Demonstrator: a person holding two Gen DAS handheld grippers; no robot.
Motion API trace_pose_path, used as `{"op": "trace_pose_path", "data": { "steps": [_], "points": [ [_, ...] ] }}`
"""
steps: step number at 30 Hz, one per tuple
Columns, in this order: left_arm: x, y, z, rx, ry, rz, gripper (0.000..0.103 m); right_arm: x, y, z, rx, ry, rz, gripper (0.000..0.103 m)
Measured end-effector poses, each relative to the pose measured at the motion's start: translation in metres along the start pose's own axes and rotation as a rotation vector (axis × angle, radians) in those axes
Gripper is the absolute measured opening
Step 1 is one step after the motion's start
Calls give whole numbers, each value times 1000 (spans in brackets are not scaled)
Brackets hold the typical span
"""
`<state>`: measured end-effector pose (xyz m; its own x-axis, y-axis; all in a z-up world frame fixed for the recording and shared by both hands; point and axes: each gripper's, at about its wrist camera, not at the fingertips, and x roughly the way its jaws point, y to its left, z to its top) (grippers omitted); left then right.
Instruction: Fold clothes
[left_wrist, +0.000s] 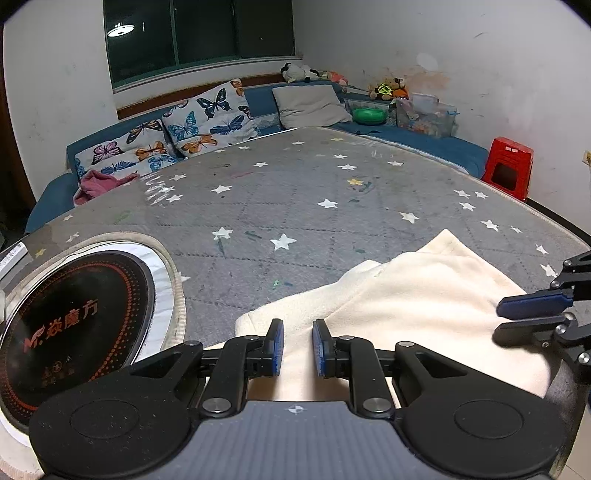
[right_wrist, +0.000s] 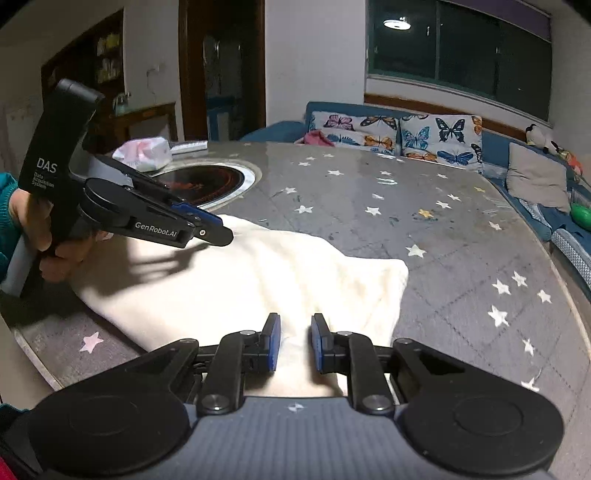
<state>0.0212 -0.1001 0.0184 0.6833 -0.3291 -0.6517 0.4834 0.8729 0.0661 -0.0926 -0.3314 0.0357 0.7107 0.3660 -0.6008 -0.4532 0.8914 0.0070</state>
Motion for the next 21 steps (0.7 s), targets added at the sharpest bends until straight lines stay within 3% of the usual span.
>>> {"op": "trace_pose_path", "data": {
  "steps": [5, 8, 14, 21],
  "points": [
    [0, -2, 0, 3, -5, 6, 21, -20, 1, -2, -11, -36, -5, 16],
    [0, -2, -1, 5, -7, 7, 21, -19, 1, -9, -13, 3, -16, 15],
    [-1, -2, -2, 7, -13, 11, 22, -23, -11, -1, 39, -11, 2, 14],
    [-2, -5, -3, 18, -22, 24, 23, 2, -4, 15, 5, -34, 42, 14]
  ]
}}
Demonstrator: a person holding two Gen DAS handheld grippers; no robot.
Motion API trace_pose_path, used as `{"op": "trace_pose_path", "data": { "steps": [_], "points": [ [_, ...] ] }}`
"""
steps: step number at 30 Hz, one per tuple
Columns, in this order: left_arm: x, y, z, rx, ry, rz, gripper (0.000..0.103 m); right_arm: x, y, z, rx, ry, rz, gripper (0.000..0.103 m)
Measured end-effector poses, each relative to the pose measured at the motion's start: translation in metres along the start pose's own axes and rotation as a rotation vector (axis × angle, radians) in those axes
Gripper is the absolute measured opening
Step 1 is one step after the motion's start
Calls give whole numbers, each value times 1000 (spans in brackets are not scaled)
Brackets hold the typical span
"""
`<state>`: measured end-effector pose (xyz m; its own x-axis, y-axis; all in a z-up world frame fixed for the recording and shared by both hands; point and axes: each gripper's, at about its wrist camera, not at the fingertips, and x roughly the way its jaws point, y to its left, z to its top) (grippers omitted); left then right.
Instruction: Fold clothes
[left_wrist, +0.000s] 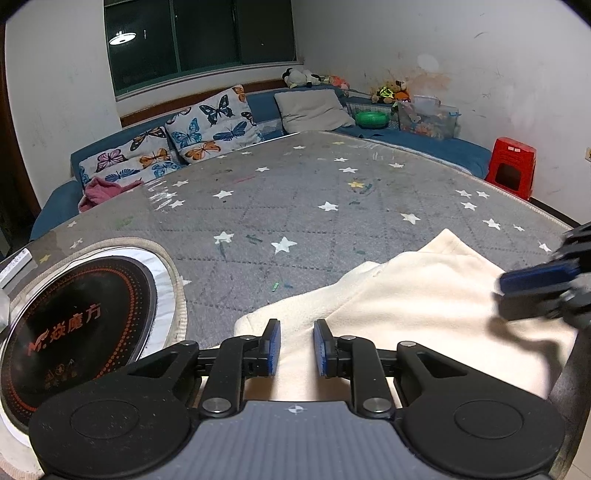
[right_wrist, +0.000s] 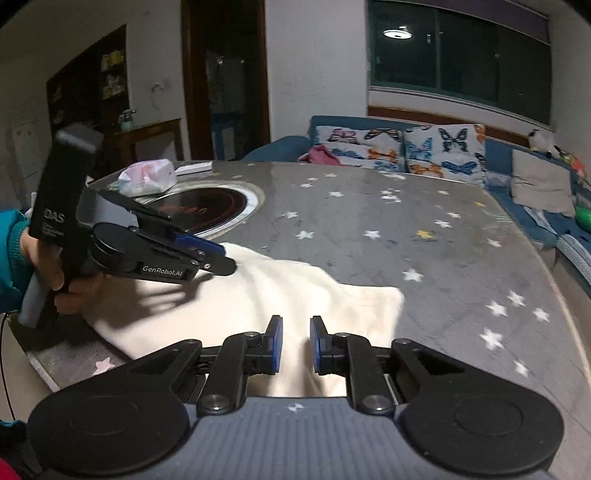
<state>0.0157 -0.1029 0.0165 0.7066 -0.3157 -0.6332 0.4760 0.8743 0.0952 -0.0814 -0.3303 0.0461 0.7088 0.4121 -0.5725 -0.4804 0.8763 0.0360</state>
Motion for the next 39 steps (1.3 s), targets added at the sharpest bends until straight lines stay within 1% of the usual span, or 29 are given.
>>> {"op": "trace_pose_path", "data": {
  "steps": [3, 6, 8, 14, 16, 19, 20, 21, 22, 23, 27, 30, 33, 37, 39],
  "points": [
    [0, 0, -1, 4, -4, 3, 23, 17, -2, -3, 7, 17, -28, 13],
    [0, -1, -2, 7, -10, 1, 24, 19, -12, -1, 64, 9, -45, 13],
    [0, -2, -3, 8, -15, 0, 28, 17, -15, 3, 75, -1, -56, 13],
    [0, -2, -3, 2, -17, 1, 29, 34, -10, 25, 21, -6, -35, 13],
    [0, -2, -3, 3, -18, 3, 29, 46, -10, 30, 15, 7, -21, 13],
    [-1, -2, -2, 1, -20, -1, 29, 64, -12, 32, 14, 65, -41, 13],
    [-2, -1, -3, -4, -23, -5, 34, 69, -14, 32, 24, 77, -42, 12],
    [-5, 0, -3, -9, -27, -8, 43, 69, -16, 32, 33, 78, -39, 12],
    [-9, 1, -4, -13, -37, -2, 46, 68, -17, 33, 37, 78, -37, 12],
    [-14, 2, -5, -15, -47, 2, 47, 66, -16, 35, 35, 73, -39, 12],
    [-42, 2, -15, -34, -94, -10, 47, 54, -5, 41, 15, 33, -17, 13],
    [-63, 2, -25, -64, -118, -28, 46, 55, 9, 46, -15, 16, 18, 13],
    [-83, 3, -38, -99, -135, -39, 42, 63, 19, 48, -30, 19, 43, 13],
    [-100, 8, -53, -152, -145, -51, 41, 77, 28, 50, -34, 32, 60, 13],
    [-102, 13, -60, -186, -129, -48, 36, 84, 31, 48, -33, 41, 60, 13]
  ]
}}
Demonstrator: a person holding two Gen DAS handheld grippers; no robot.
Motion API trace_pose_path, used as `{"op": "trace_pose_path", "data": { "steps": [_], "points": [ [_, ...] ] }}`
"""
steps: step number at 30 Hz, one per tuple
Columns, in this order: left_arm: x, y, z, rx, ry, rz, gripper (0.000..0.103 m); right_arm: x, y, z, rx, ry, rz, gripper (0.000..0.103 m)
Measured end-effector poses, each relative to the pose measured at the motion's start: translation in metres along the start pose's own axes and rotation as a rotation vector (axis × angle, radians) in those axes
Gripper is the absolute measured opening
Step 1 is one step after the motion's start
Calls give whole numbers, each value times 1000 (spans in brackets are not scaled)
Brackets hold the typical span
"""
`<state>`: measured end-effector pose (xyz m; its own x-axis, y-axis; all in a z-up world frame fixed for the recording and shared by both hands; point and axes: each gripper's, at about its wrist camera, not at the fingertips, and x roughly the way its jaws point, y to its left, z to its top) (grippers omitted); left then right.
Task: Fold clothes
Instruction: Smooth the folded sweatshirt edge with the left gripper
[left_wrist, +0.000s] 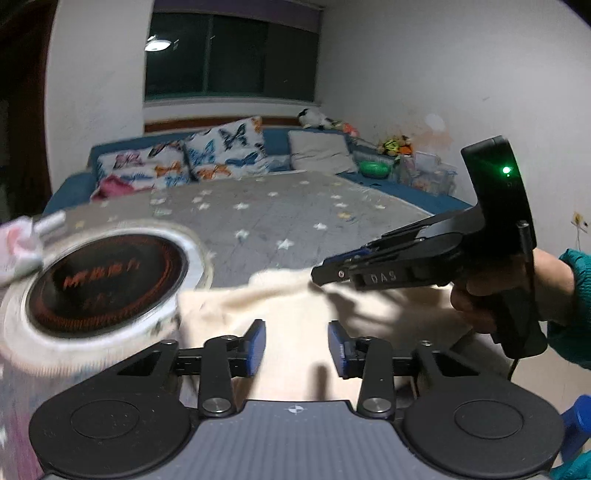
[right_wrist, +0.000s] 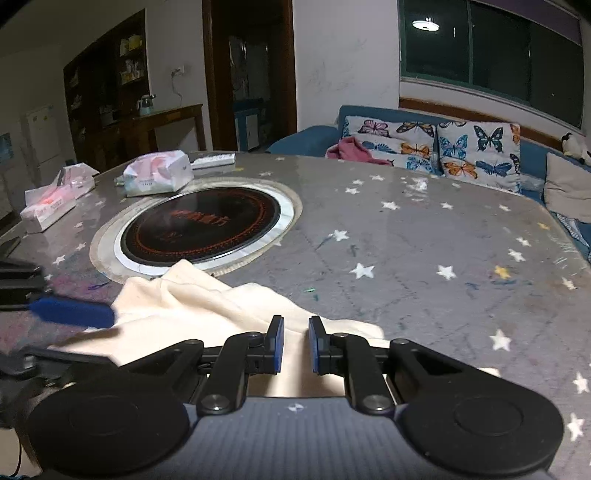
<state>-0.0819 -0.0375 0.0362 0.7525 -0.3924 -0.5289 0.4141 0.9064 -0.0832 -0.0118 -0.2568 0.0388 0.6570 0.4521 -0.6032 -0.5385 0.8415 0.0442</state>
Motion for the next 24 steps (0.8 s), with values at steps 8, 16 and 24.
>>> {"op": "trace_pose_path", "data": {
  "steps": [8, 16, 24],
  "points": [
    [-5, 18, -23, -60, 40, 66, 35, 11, 3, -2, -22, 19, -33, 13],
    [0, 42, 0, -151, 11, 120, 35, 4, 5, -1, -28, 4, -36, 13],
    [21, 67, 6, -237, 50, 127, 6, 2, 4, -5, -34, -2, -48, 13]
  ]
}}
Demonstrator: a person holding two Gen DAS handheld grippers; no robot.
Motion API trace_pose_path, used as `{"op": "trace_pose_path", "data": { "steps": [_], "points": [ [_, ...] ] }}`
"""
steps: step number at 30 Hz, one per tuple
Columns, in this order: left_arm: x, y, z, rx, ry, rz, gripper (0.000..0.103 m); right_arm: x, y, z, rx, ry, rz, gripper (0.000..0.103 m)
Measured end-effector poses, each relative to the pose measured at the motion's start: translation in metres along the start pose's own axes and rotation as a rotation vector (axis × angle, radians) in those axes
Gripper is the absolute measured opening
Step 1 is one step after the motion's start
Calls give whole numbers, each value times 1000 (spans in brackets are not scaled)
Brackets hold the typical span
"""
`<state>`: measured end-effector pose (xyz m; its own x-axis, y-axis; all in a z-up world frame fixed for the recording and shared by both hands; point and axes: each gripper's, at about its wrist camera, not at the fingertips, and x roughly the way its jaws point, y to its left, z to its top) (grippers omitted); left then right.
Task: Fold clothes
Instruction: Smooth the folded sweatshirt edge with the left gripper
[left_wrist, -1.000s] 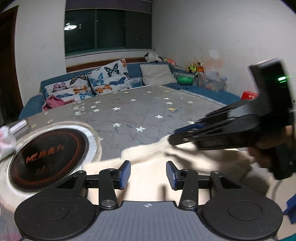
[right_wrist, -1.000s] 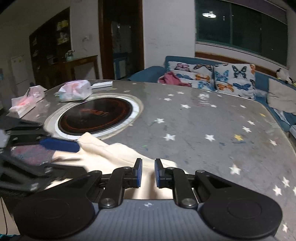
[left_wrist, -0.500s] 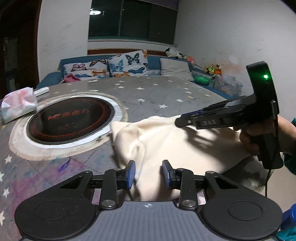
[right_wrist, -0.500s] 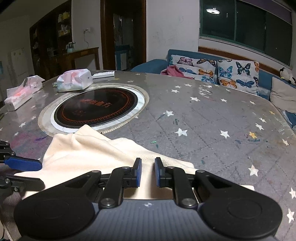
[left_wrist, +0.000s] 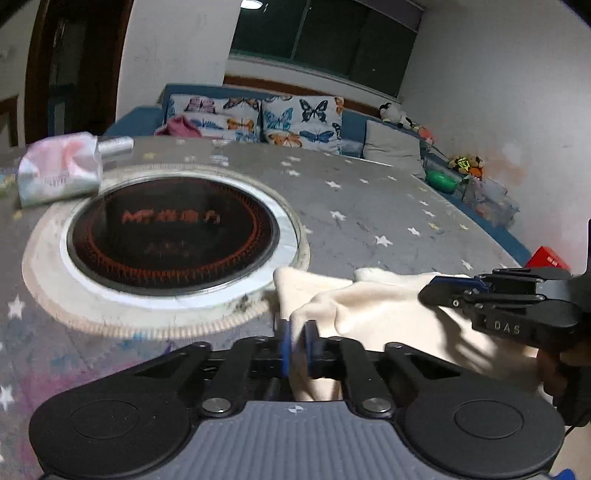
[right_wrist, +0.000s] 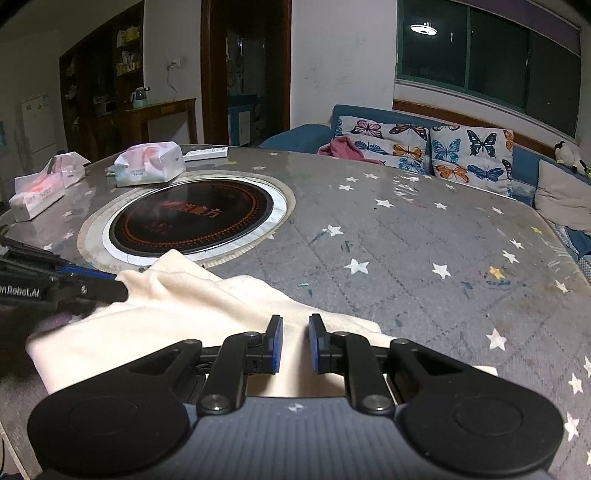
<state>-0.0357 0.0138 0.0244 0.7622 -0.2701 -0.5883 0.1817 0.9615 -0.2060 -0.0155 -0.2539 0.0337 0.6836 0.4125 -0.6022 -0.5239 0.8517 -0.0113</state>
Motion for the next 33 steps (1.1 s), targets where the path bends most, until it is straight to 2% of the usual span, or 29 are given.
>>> {"op": "trace_pose_path", "data": {
  "steps": [4, 7, 8, 11, 16, 20, 28, 33],
  "points": [
    [-1, -2, 6, 43, -18, 43, 5, 2, 2, -4, -28, -5, -10, 13],
    [7, 5, 2, 13, 8, 55, 6, 3, 3, -5, -31, -8, -11, 14],
    [9, 6, 2, 4, 14, 58, 9, 3, 3, -5, -31, -9, -11, 14],
    [3, 4, 10, -10, -8, 58, 10, 2, 2, -5, -31, -10, -8, 14],
    [2, -13, 24, 27, -33, -5, 8, -5, 1, 1, -6, -30, 13, 14],
    [21, -28, 25, 74, 0, -46, 8, -6, 5, 9, -5, -41, 44, 14],
    [54, -30, 27, 78, 54, -26, 8, 12, 17, 18, -37, -23, 75, 14],
    [56, -28, 26, 81, 48, -28, 9, 26, 22, 19, -56, 10, 62, 14]
  ]
}}
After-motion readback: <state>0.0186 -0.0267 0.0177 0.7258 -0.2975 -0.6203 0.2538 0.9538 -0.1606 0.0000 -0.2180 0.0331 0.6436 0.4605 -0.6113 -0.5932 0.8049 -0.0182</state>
